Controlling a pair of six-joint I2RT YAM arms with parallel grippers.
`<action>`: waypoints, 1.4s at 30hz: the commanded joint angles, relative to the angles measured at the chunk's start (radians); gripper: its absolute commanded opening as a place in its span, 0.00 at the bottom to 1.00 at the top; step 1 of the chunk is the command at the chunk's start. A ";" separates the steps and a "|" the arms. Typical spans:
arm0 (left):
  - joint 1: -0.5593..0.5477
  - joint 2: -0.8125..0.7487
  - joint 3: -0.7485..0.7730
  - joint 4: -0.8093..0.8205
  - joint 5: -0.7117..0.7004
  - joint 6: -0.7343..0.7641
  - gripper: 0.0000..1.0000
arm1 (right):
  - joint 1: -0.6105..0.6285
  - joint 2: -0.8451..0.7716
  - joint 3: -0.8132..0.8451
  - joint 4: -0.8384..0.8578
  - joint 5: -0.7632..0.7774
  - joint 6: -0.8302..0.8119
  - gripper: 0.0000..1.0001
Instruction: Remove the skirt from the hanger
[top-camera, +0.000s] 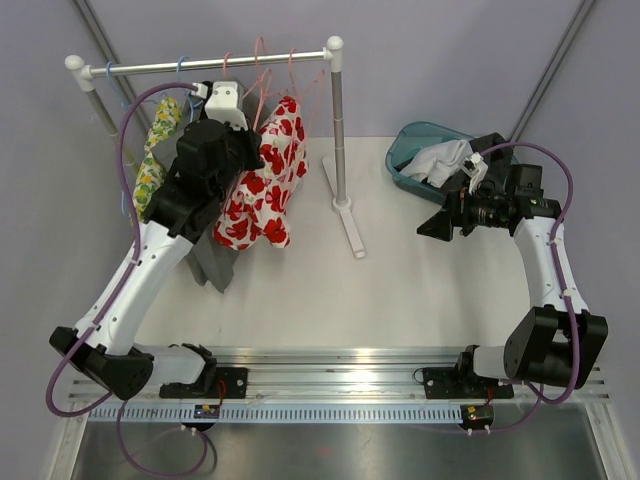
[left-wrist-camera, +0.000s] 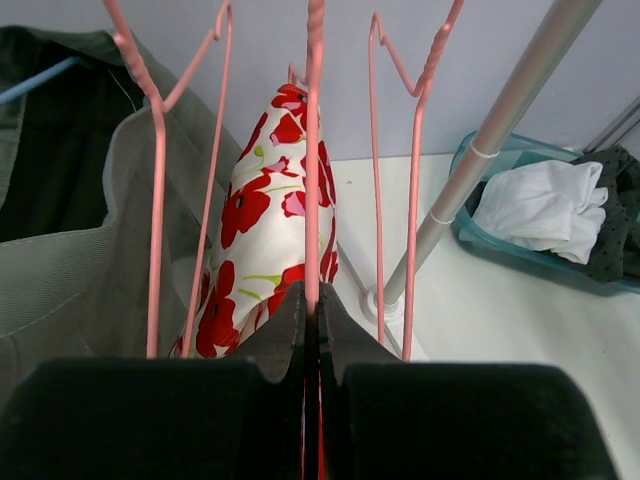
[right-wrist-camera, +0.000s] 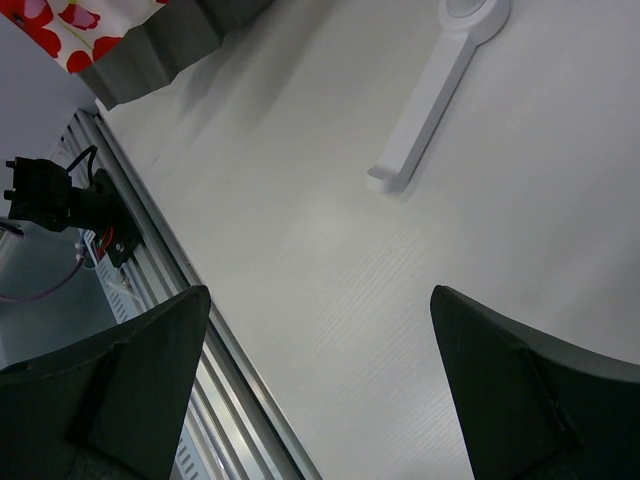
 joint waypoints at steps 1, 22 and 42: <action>0.003 -0.052 0.030 0.124 0.024 0.018 0.00 | -0.011 -0.010 0.003 0.005 -0.019 -0.021 0.99; 0.003 -0.232 -0.114 0.133 0.082 -0.015 0.00 | -0.017 -0.001 0.005 -0.018 -0.036 -0.045 0.99; -0.008 -0.693 -0.667 0.228 0.290 -0.472 0.00 | 0.738 -0.064 0.043 0.052 0.188 -0.143 0.99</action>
